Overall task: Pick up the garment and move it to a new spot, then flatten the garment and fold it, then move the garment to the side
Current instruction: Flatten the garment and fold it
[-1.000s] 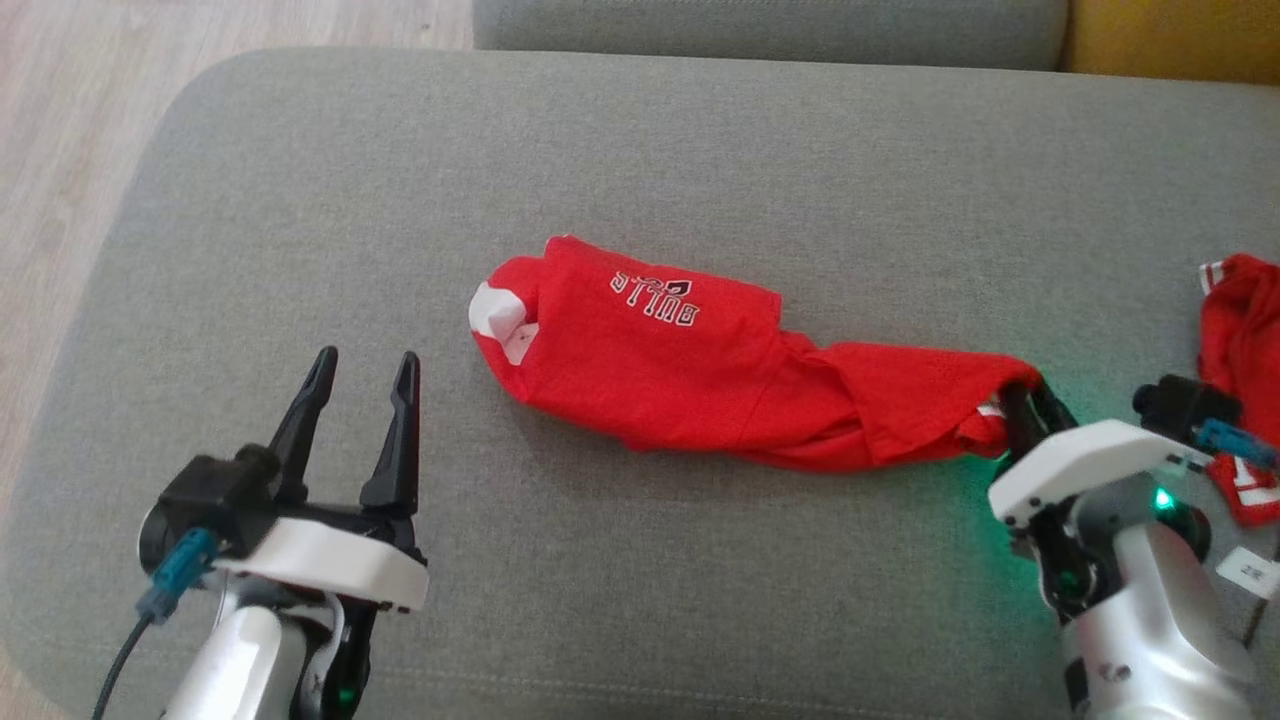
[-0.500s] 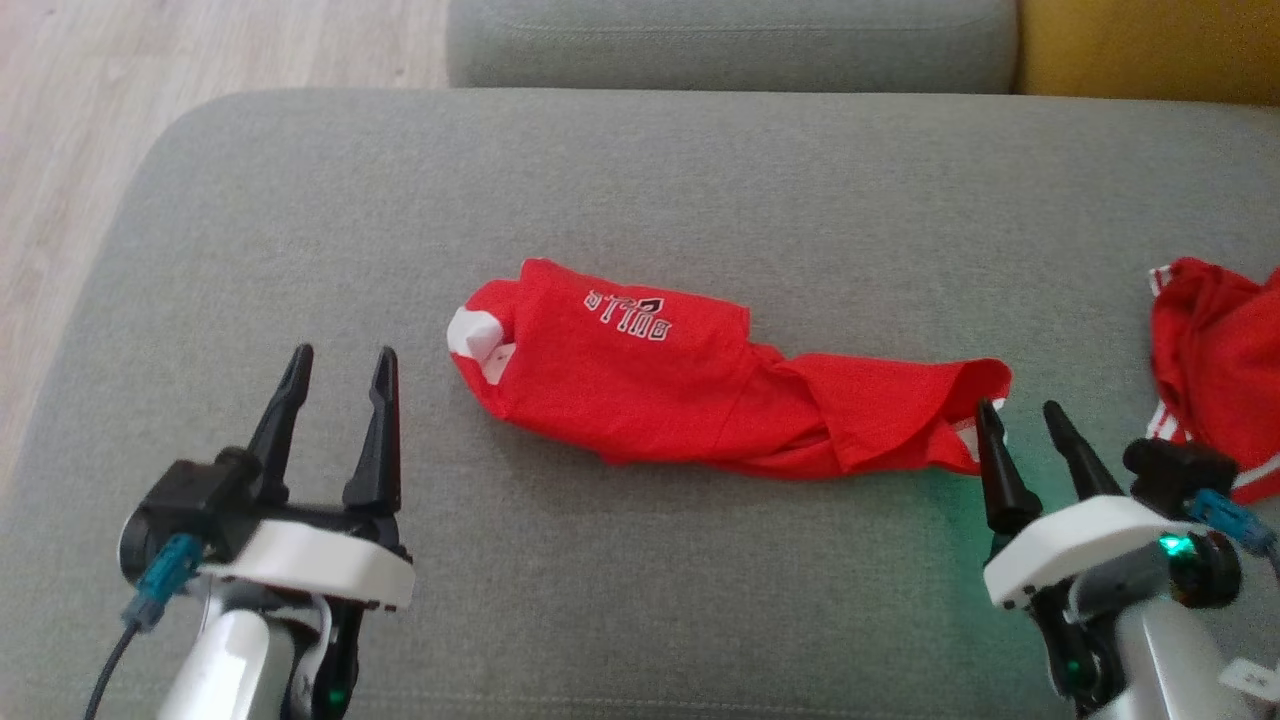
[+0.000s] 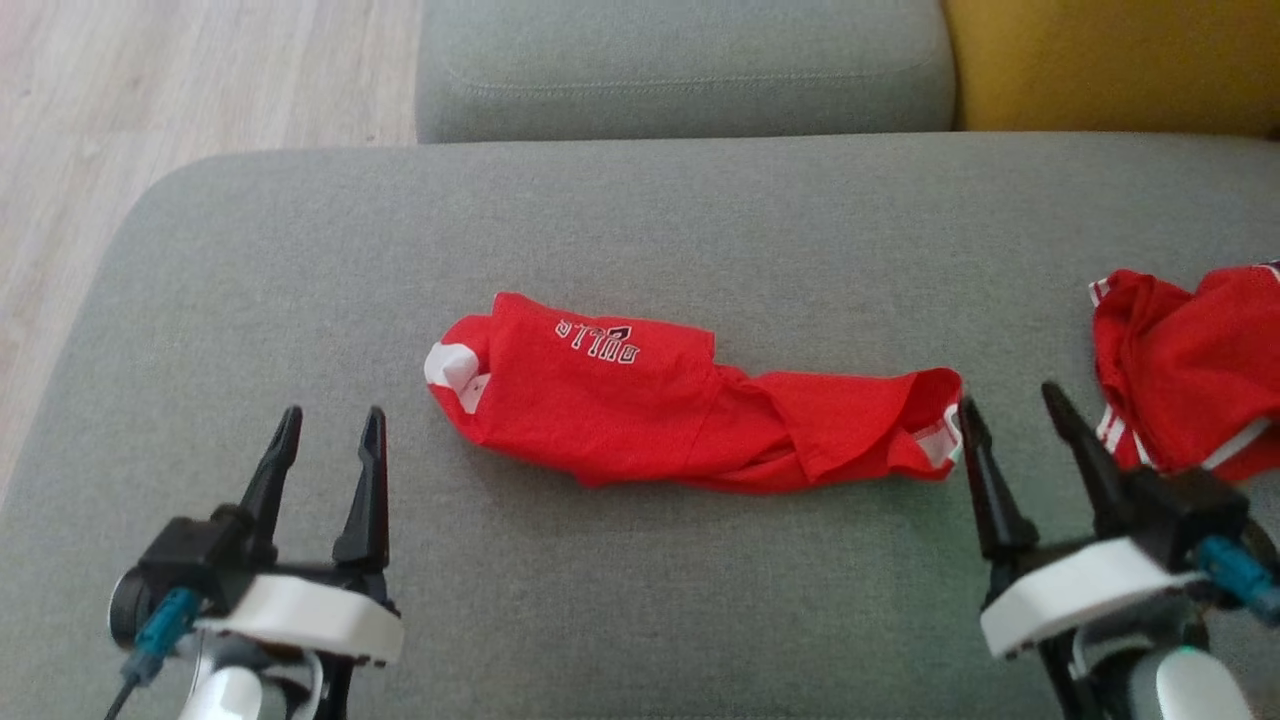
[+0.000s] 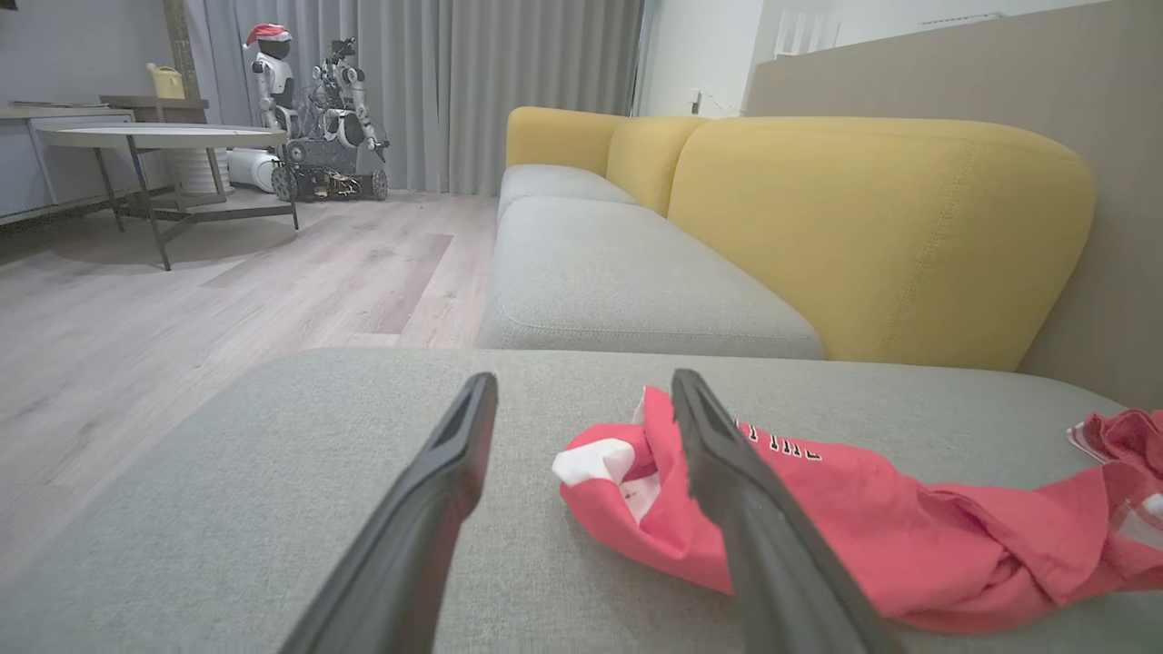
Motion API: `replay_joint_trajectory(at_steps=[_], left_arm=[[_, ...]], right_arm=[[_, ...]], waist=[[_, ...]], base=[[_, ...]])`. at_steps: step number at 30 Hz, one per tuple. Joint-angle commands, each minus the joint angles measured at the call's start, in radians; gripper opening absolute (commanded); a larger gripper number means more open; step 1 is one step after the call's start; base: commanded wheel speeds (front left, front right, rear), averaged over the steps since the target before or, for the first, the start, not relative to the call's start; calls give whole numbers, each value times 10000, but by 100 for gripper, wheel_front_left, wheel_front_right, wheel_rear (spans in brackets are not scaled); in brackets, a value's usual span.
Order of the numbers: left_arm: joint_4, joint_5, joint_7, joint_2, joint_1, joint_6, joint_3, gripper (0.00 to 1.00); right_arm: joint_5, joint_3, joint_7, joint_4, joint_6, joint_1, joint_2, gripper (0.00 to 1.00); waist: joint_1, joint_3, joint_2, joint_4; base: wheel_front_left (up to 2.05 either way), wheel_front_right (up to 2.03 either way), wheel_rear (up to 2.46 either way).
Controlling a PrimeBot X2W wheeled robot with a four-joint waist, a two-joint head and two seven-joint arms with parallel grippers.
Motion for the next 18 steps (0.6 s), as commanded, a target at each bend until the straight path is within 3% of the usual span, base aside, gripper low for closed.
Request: replay_joint_trajectory(at_steps=[1,18], left_arm=[[-375,63,-59,252,-284,97,374,100],[-667,43,203,366,-65,232,189,100]], right_arm=[[-55,280,46,-466,-7,-98,-137,100],[110,283,171,-702,-7,310,11,100]], waist=[[0,-75,0,-62],[0,-98,0,-121]], base=[[0,0,0],[0,0,0]])
